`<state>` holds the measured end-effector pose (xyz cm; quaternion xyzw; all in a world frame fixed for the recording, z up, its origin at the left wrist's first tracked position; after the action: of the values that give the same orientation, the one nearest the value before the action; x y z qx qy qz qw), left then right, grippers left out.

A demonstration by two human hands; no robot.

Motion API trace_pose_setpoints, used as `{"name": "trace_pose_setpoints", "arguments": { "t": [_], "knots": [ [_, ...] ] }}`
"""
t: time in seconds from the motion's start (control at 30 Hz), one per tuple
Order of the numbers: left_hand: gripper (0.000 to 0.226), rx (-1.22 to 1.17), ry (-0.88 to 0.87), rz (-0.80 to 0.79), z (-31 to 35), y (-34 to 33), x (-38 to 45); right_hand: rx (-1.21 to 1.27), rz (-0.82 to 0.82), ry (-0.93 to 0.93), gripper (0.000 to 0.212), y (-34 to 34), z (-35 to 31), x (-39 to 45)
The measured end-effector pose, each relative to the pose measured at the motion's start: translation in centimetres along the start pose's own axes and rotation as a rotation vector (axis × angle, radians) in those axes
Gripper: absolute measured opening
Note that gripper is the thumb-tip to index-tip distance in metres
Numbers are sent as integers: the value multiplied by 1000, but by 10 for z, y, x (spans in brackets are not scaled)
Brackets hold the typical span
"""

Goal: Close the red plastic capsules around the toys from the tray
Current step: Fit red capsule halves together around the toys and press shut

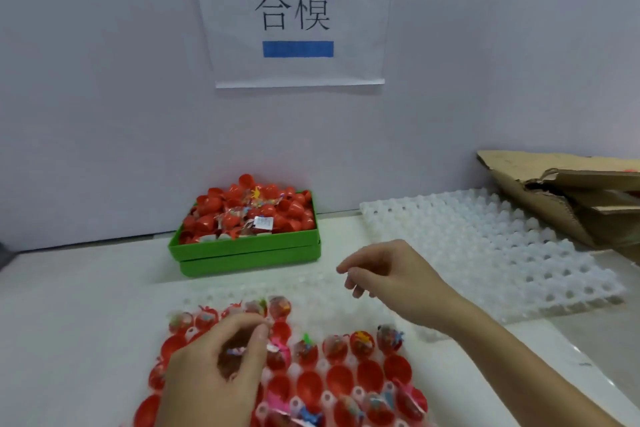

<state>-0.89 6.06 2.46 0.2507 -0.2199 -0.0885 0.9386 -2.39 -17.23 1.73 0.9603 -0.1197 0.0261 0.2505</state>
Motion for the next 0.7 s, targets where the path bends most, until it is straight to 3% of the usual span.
{"name": "trace_pose_setpoints", "arguments": {
  "t": [0.17,0.57,0.7],
  "knots": [
    [11,208,-74,-71,5,5,-3,-377,-166,133,14,-55,-22,-1],
    [16,184,-111,-6,1,12,-4,-885,-256,220,12,-127,-52,27],
    [15,182,-96,4,-6,14,-2,-901,-204,258,18,-120,-62,25]
  ]
}}
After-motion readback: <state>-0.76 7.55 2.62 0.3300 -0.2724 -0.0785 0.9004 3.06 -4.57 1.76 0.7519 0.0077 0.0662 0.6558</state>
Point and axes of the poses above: each hand's wrist, its own x-axis towards the middle knuckle, its own y-axis out of the back of the hand, z = x × y, the point moved 10 cm from there along x, towards the middle knuckle, and after that the axes turned 1 degree about -x, right-handed, at the moved point
